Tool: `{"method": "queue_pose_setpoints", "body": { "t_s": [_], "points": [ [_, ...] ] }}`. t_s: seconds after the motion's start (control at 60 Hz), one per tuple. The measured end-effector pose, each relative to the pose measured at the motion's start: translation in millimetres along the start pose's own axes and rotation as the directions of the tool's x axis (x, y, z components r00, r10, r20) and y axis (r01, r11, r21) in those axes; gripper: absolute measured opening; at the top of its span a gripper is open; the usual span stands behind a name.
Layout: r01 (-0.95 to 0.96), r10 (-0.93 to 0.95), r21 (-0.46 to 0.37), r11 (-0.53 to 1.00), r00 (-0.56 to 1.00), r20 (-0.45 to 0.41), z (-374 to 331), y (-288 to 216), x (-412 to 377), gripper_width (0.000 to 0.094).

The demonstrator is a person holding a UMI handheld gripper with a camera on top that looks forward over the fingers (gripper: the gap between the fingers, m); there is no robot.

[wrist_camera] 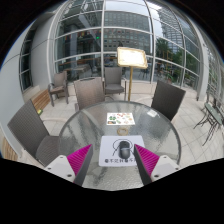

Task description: Arrange mouse

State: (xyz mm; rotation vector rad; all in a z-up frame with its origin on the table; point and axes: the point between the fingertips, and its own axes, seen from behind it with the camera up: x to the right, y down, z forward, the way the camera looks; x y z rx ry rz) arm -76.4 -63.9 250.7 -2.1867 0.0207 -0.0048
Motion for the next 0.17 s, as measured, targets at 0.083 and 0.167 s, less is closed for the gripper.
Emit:
{"method": "queue_pose_setpoints", "body": {
  "t_s": [0.083, 0.167],
  "points": [
    [-0.002, 0.002, 0.002, 1.0, 1.0, 0.0, -7.9, 6.0, -1.6, 0.0824],
    [0.003, -0.003, -0.002, 1.0, 1.0, -0.012, -13.7, 10.1, 1.3, 0.0823]
  ]
}}
